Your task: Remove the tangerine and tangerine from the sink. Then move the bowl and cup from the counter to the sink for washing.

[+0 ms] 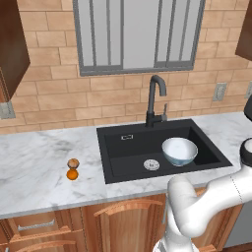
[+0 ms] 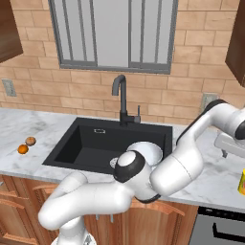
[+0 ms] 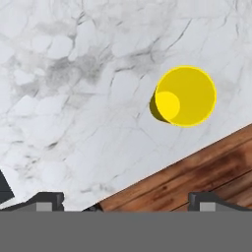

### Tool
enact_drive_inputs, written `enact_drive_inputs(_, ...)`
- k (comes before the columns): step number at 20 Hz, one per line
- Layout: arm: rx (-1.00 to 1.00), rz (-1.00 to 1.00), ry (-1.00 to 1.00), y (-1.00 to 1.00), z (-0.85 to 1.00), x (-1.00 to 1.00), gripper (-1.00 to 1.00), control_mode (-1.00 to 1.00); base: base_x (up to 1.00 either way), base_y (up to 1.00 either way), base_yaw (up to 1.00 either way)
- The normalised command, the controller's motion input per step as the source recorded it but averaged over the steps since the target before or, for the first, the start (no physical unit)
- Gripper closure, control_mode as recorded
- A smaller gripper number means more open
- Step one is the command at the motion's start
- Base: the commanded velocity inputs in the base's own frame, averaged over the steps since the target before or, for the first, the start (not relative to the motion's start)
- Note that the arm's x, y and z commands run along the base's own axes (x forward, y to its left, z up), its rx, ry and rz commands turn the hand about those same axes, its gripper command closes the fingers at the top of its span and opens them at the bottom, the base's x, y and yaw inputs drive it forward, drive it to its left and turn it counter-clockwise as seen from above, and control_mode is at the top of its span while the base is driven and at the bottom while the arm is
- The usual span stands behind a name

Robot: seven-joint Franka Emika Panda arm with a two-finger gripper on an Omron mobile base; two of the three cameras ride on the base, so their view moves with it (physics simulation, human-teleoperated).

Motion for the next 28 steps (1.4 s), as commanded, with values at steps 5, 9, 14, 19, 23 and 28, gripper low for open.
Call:
enact_drive_inputs(5, -0.1, 0.0, 0.0, -0.03, 0.0, 0.1, -1.0, -1.0, 0.0, 0.0, 0.0)
enact_drive_inputs(9, -0.07, 0.0, 0.0, 0.0, -0.01, 0.11, -1.0, -1.0, 0.0, 0.0, 0.0)
enact_drive_inputs(14, -0.01, 0.01, 0.0, -0.03, -0.09, 0.08, -1.0, -1.0, 0.0, 0.0, 0.0)
enact_drive_inputs(19, 0.0, 0.02, 0.0, -0.03, -0.16, 0.08, -1.0, -1.0, 0.0, 0.0, 0.0)
enact_drive_inputs(23, 0.0, 0.02, 0.0, -0.11, -0.13, 0.09, -1.0, -1.0, 0.0, 0.0, 0.0)
enact_drive_inputs(28, 0.0, 0.0, 0.04, -0.15, -0.07, 0.08, -1.0, -1.0, 0.0, 0.0, 0.0)
